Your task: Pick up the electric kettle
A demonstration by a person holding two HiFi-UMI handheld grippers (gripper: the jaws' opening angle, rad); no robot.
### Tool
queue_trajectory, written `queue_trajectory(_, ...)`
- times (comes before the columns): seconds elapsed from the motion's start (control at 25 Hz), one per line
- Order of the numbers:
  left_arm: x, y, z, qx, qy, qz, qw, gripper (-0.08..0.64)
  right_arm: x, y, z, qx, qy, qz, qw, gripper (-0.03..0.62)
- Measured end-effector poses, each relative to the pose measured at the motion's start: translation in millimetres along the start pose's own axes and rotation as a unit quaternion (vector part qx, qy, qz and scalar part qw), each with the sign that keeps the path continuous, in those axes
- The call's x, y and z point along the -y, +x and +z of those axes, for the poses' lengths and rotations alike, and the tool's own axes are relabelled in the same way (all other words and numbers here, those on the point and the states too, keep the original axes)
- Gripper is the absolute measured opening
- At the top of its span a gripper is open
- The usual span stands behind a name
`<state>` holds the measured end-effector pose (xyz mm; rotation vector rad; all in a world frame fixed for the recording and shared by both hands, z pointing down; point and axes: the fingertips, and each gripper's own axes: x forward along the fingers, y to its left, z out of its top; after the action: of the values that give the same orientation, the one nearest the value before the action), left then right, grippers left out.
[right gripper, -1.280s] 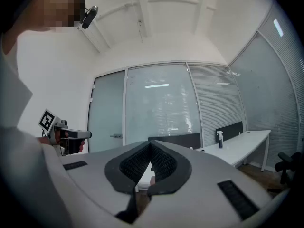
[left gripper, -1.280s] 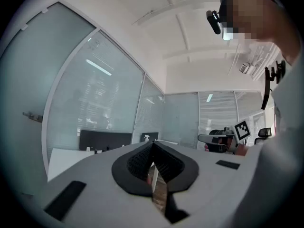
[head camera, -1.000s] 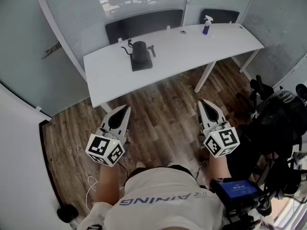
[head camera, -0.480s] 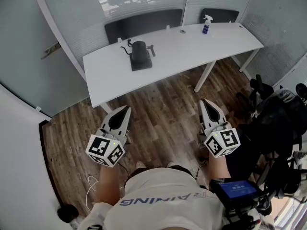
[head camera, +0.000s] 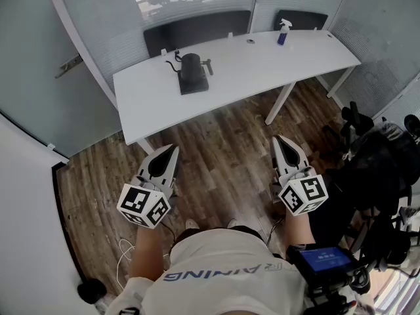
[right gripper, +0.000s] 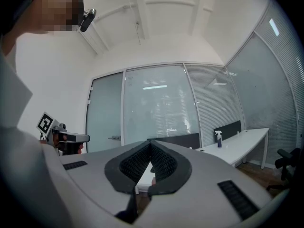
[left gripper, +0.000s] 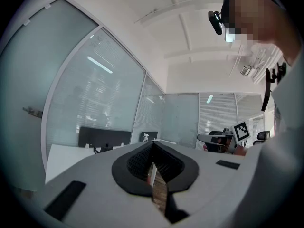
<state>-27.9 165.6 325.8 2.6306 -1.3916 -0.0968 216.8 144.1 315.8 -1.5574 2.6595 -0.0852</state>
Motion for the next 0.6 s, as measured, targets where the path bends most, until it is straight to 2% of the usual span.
queue_trajectory(0.6,-1.8,3.2,3.5,-0.005,0.001,-0.006,1.0,0.012,0.1,4.5,4.6,0.002,0.003,-0.002,1.0,0.011)
